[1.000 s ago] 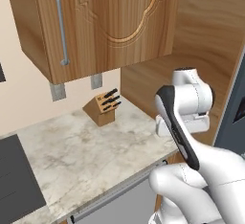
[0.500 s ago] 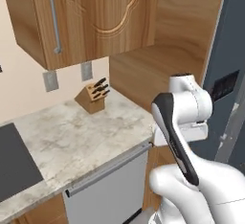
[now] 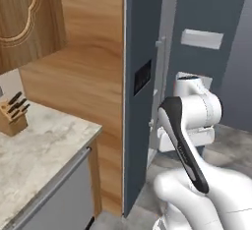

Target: Retrieve the butter from the fridge and place it on a plate on the dining table. Then retrieve the butter knife by the fridge and place it near the plate.

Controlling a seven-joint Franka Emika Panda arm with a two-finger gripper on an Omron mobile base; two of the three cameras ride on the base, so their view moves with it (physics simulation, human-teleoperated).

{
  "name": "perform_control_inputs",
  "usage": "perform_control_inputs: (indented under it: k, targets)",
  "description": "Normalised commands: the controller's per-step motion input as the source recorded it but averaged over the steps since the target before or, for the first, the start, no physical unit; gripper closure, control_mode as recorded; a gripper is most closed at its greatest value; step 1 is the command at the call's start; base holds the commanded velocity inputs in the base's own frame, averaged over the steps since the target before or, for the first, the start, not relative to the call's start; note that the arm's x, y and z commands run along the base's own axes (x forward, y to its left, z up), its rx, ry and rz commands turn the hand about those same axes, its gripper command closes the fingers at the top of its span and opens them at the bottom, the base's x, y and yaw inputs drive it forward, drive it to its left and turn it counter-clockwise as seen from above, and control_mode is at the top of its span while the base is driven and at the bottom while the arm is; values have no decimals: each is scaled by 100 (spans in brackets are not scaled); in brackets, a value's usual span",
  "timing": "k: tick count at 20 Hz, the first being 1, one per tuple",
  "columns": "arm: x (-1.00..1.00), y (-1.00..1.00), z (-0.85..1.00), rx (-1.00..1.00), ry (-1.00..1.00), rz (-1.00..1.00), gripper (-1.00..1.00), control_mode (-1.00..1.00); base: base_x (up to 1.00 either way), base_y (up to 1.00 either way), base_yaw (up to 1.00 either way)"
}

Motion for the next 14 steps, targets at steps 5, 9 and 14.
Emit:
perform_control_inputs:
  k: [5,9,14]
  targets:
    - [0,0,0,0,0,0,100,100,-6,-61,-79]
    - [0,0,0,0,0,0,100,100,0,-55,-79]
    - [0,0,0,0,0,0,100,100,0,-27,-85]
